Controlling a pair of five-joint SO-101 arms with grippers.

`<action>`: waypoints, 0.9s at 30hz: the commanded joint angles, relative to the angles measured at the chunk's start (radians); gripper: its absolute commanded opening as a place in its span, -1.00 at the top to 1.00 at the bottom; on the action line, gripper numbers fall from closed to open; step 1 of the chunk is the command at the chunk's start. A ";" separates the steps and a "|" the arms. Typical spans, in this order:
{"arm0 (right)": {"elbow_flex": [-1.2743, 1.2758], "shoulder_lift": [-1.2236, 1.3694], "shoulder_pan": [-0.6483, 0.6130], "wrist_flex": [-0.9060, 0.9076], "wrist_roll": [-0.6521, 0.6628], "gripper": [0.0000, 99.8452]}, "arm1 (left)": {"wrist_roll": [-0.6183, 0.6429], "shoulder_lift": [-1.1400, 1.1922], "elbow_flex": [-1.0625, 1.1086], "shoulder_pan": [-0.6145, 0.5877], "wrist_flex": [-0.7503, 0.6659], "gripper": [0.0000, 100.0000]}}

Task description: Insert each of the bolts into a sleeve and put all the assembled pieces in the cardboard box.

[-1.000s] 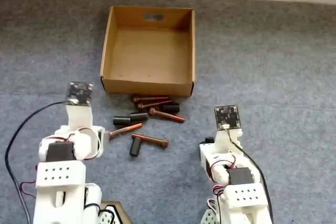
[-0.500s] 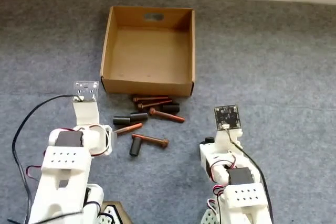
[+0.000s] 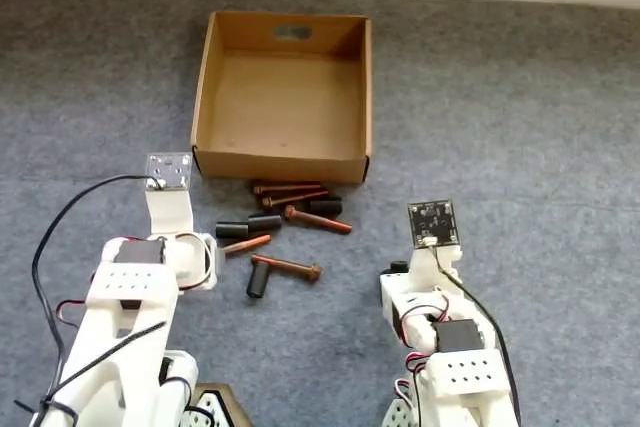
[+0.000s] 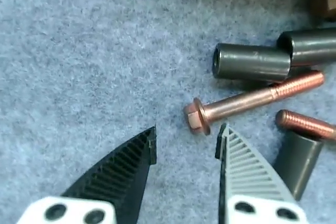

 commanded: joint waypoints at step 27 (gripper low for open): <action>-0.002 -0.007 0.001 -0.016 -0.002 0.99 | 0.002 0.024 0.024 0.016 -0.187 0.71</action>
